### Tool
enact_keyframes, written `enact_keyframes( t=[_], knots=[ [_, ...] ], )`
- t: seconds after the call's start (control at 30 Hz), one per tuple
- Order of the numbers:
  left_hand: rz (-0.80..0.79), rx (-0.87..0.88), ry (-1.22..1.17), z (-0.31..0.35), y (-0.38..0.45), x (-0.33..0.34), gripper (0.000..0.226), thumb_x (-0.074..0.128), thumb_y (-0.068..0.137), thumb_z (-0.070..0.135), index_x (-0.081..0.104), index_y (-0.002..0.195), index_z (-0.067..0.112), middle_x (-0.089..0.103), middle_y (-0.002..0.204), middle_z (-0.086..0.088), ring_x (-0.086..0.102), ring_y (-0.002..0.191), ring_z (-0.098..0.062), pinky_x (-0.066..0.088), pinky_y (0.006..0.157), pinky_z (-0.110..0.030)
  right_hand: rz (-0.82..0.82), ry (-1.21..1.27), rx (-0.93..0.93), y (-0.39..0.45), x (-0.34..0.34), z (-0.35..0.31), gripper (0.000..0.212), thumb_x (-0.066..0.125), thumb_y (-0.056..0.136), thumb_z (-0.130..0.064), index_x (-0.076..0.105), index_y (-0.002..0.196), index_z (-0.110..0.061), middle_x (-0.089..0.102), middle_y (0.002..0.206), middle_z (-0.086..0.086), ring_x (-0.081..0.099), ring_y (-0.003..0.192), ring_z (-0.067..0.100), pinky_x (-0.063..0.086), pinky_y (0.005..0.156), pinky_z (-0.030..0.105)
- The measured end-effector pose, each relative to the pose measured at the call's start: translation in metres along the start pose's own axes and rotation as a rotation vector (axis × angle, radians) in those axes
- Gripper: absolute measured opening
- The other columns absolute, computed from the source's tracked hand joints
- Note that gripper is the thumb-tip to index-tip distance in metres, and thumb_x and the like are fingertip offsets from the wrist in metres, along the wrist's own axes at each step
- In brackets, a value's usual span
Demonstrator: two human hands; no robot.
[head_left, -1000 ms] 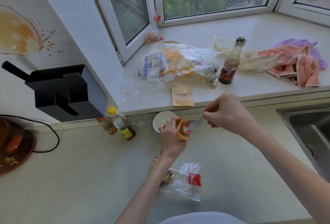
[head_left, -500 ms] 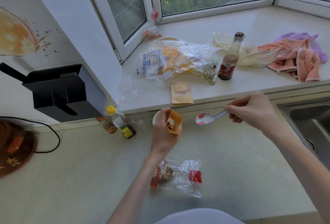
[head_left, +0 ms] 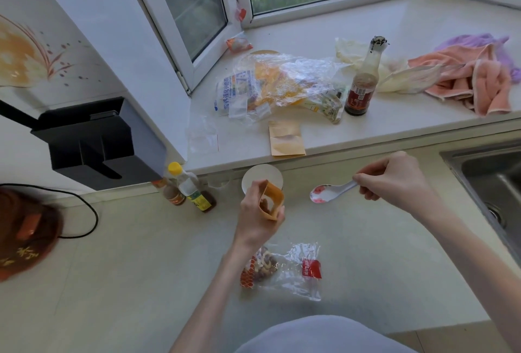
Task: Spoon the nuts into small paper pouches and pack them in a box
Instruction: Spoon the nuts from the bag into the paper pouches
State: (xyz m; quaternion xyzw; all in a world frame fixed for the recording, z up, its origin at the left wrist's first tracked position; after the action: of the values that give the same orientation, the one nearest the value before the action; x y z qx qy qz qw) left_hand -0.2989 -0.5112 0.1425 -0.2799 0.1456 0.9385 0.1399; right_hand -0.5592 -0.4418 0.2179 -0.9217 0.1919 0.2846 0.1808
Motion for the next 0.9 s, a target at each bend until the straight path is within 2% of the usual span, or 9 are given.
enact_keyframes(
  t=[0.1,0.2,0.3,0.4,0.53,0.63,0.77,0.9],
  knots=[
    [-0.089,-0.136,0.043,-0.034,-0.015,0.006,0.051,0.078,0.075,0.011,0.049,0.117,0.015,0.059,0.097,-0.003,0.058,0.081,-0.012,0.043,0.069,-0.008,-0.035,-0.048,0.021,0.001,0.019,0.02,0.023,0.064,0.076,-0.003,0.071,0.057,-0.014,0.066,0.048,0.002,0.063,0.041,0.009,0.048,0.04,0.015],
    [-0.133,-0.288,0.077,-0.076,-0.044,0.008,0.047,0.077,0.072,0.009,0.05,0.109,0.021,0.06,0.093,-0.005,0.058,0.08,-0.019,0.042,0.067,-0.016,-0.085,-0.148,0.065,0.0,0.046,0.06,0.025,0.057,0.075,-0.001,0.07,0.055,-0.011,0.066,0.047,0.005,0.065,0.045,0.013,0.054,0.047,0.027],
    [-0.103,-0.38,0.122,-0.11,-0.075,-0.002,0.047,0.077,0.068,0.008,0.051,0.103,0.025,0.06,0.09,-0.001,0.059,0.082,-0.019,0.043,0.066,-0.02,-0.136,-0.242,0.129,-0.007,0.071,0.112,0.026,0.053,0.072,0.001,0.068,0.053,-0.008,0.065,0.047,0.008,0.065,0.046,0.017,0.046,0.044,0.022],
    [-0.142,-0.52,0.121,-0.143,-0.102,-0.004,0.049,0.081,0.069,0.011,0.054,0.11,0.018,0.062,0.096,-0.004,0.061,0.089,-0.022,0.051,0.075,-0.029,-0.175,-0.309,0.187,-0.017,0.09,0.158,0.024,0.053,0.07,0.002,0.068,0.053,-0.006,0.064,0.045,0.007,0.062,0.043,0.015,0.038,0.042,0.017],
    [-0.229,-0.618,0.145,-0.167,-0.123,0.004,0.055,0.079,0.072,0.013,0.053,0.12,0.014,0.063,0.106,-0.008,0.06,0.098,-0.024,0.053,0.087,-0.04,-0.202,-0.327,0.206,-0.031,0.112,0.19,0.025,0.054,0.07,0.002,0.067,0.051,-0.007,0.062,0.043,0.004,0.058,0.042,0.016,0.038,0.044,0.02],
    [-0.284,-0.711,0.147,-0.181,-0.135,0.012,0.06,0.078,0.069,0.009,0.052,0.124,0.012,0.061,0.113,-0.009,0.058,0.104,-0.026,0.051,0.09,-0.038,-0.201,-0.31,0.199,-0.038,0.128,0.199,0.023,0.054,0.071,0.002,0.068,0.054,-0.002,0.063,0.046,0.009,0.063,0.049,0.024,0.039,0.046,0.023],
    [-0.347,-0.777,0.1,-0.192,-0.148,0.026,0.058,0.079,0.068,0.011,0.053,0.121,0.014,0.061,0.113,-0.009,0.058,0.106,-0.027,0.051,0.092,-0.038,-0.192,-0.239,0.204,-0.041,0.146,0.205,0.023,0.053,0.073,0.002,0.065,0.053,-0.001,0.063,0.048,0.011,0.058,0.047,0.022,0.039,0.046,0.024],
    [-0.383,-0.82,0.026,-0.197,-0.151,0.035,0.055,0.08,0.067,0.013,0.053,0.115,0.019,0.063,0.108,-0.005,0.06,0.099,-0.022,0.05,0.078,-0.028,-0.227,-0.141,0.221,-0.043,0.172,0.206,0.023,0.055,0.076,0.0,0.068,0.057,0.002,0.066,0.054,0.016,0.058,0.049,0.019,0.047,0.051,0.03]
  ],
)
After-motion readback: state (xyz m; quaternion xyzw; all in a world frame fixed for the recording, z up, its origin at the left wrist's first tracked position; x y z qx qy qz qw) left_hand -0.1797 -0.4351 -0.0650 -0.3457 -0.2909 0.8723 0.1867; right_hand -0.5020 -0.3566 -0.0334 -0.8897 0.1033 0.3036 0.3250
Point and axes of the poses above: each hand's wrist, its own y-axis towards the middle knuckle, its own x-axis out of the palm, z = x × y, the point moved 10 cm from there along y, towards the middle knuckle
